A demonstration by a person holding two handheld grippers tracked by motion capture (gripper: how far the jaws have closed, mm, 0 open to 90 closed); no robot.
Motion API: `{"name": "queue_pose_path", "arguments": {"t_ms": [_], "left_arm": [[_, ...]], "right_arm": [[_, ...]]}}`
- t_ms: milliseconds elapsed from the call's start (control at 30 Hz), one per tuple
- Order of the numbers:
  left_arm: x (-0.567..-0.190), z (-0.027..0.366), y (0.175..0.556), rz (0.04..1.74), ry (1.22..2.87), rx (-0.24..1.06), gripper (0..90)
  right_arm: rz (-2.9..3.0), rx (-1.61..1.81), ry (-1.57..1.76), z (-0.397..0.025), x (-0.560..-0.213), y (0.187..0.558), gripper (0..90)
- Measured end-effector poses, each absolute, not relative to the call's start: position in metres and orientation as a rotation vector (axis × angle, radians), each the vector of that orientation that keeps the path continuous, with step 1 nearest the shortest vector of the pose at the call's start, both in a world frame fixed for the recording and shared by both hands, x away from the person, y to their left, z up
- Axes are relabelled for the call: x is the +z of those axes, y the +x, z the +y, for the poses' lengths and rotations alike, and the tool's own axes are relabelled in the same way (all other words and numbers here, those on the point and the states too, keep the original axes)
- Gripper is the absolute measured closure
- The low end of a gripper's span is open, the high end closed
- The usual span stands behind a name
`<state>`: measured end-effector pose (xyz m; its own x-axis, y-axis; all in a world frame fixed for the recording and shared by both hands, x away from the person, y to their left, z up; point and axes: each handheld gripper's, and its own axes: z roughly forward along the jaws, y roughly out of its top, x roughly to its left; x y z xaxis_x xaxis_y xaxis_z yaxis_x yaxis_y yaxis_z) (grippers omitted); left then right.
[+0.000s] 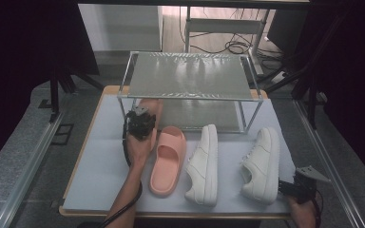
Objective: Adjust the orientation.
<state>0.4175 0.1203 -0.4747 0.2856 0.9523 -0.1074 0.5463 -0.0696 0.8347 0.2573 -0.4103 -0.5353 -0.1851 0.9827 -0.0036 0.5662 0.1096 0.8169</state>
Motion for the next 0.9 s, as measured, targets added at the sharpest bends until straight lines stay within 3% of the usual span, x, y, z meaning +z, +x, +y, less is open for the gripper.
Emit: {"name": "queue_pose_path", "arguments": {"t_ms": [433,700,900], "left_arm": [[-0.483,0.113,0.434,1.392,1.786,0.605,81.6],[-0.471,0.111,0.425,1.339,1.822,0.591,64.1],[-0.463,0.120,0.409,1.308,1.837,0.593,56.3]], "right_arm": [[1.820,0.940,1.506,-0.410,-0.535,0.257,3.3],[1.820,0.940,1.506,-0.410,-0.535,0.257,3.4],[1.816,0.944,1.508,-0.410,-0.535,0.257,3.5]]}}
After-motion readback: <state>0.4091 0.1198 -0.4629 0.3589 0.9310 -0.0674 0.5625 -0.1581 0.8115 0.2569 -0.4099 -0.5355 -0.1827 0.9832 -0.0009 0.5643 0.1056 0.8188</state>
